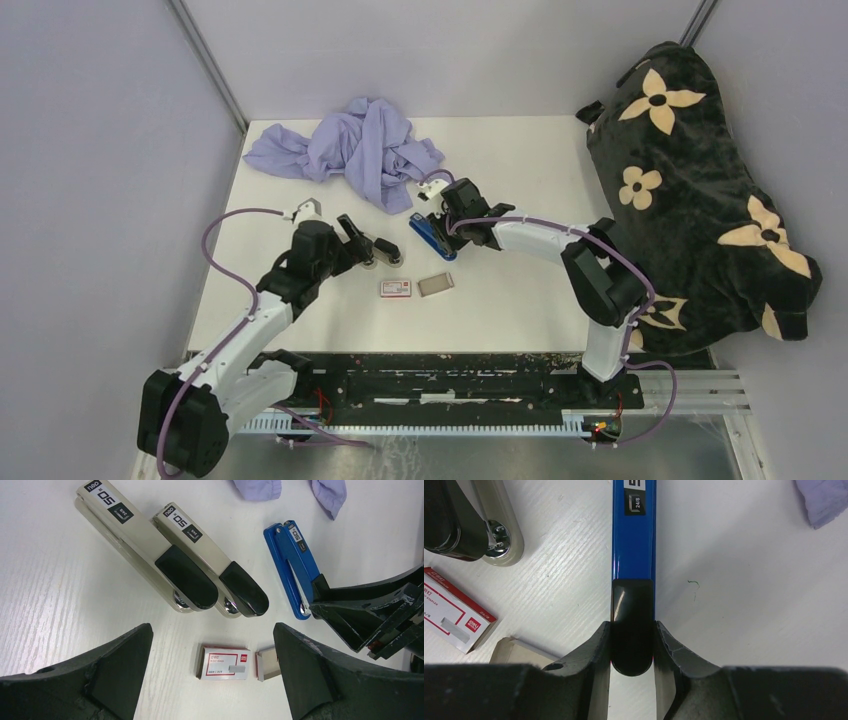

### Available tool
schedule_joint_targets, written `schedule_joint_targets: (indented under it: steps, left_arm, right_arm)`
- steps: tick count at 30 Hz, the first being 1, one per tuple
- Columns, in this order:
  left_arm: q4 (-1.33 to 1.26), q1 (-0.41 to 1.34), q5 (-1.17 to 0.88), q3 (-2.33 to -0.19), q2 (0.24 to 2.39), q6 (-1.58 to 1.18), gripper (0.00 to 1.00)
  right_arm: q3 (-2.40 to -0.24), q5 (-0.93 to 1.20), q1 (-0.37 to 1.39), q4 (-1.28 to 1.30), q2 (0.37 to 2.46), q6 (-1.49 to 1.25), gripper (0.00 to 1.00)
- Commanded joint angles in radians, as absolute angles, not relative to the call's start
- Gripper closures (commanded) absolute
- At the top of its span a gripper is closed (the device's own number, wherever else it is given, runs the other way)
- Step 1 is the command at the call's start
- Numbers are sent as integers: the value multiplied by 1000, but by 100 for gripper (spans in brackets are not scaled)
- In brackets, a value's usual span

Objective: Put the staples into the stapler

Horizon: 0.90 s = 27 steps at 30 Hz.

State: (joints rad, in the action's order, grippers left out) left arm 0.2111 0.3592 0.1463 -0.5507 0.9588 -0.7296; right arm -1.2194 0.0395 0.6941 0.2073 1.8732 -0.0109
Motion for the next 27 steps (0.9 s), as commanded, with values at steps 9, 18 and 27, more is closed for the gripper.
schedule_joint_targets:
  steps: [9,18,27]
  left_arm:
    - [376,353,159,-701,810,-707,2]
    - [589,352,238,-856,590,-599,1]
    - [635,354,352,-884,383,-462,1]
  right_arm:
    - [-1109,-45,699,277,1657,-124,40]
    - [-985,-338,697,344,1235,-226,5]
    - [-831,-587,697,428,780,-290,0]
